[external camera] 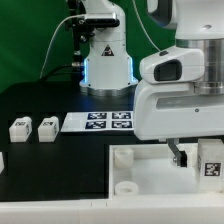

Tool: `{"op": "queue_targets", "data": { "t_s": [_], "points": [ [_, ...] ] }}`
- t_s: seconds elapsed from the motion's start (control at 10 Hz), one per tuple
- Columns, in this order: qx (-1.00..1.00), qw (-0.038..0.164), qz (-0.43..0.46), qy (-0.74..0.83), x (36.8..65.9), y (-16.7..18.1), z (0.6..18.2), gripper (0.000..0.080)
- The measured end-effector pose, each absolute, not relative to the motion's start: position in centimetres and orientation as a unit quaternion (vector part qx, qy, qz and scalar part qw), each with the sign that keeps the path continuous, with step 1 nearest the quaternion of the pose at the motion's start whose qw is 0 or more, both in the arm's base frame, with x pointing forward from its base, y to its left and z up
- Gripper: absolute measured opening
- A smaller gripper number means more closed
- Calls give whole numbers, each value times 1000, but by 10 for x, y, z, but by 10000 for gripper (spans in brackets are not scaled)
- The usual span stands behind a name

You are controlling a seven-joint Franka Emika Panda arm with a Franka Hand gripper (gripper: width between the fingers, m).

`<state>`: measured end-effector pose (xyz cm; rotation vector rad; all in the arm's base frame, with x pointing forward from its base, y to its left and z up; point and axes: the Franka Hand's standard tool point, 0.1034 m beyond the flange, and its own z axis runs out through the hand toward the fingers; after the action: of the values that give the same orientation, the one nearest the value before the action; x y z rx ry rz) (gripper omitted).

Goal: Assemble one leg

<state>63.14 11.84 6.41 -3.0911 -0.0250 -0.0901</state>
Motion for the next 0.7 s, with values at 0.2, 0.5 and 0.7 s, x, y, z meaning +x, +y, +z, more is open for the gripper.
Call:
{"op": "queue_targets", "data": {
  "t_s": [0.2,0.5,0.7],
  "points": [
    [-999,26,-29,-2,631,119,64,529],
    [-993,32,-25,107,631,120,64,288],
    [-977,38,-21,209,631,119,64,289]
  ]
}}
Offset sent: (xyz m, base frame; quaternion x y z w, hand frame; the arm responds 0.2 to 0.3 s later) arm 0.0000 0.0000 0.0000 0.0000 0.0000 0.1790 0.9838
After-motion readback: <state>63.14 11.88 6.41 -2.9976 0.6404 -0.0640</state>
